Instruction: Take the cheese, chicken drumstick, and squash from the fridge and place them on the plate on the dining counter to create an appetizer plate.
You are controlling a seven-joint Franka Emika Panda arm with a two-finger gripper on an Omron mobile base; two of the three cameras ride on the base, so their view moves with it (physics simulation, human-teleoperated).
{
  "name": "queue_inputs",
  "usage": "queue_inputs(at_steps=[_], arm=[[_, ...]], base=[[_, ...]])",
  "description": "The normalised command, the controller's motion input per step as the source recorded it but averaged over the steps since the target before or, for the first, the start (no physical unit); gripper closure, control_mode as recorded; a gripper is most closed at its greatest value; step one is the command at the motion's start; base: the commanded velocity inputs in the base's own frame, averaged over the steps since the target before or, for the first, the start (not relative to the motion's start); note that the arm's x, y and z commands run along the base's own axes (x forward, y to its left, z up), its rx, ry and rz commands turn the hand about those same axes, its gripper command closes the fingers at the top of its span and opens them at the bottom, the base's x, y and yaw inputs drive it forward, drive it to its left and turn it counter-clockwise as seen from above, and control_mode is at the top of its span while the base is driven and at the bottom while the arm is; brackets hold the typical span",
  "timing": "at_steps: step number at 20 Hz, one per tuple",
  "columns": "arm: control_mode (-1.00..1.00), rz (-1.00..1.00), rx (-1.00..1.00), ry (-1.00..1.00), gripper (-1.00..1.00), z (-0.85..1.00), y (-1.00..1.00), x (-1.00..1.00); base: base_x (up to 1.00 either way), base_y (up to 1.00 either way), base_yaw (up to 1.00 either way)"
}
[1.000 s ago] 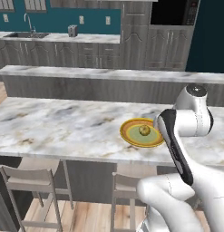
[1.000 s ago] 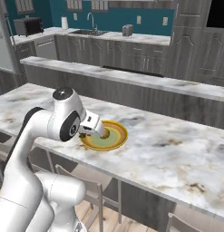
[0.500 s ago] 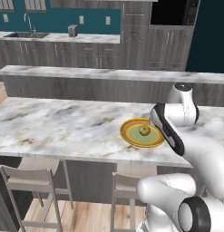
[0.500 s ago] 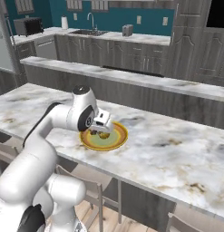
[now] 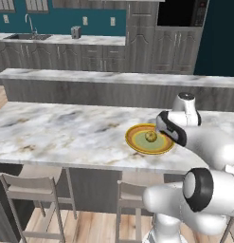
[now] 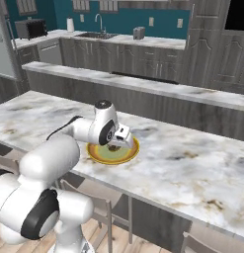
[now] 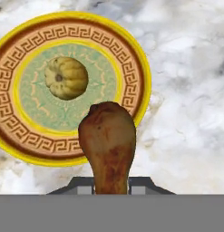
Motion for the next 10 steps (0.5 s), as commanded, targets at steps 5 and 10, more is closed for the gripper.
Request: queue_inputs(at_steps=[5,10], arm=[[-1.0,0.0,0.0,0.0,1.0,-0.42,-0.08,0.44],[-1.0,0.0,0.0,0.0,1.0,-0.38,-0.01,0.45]], base=[[0.0,0.0,0.0],[0.0,0.0,0.0]])
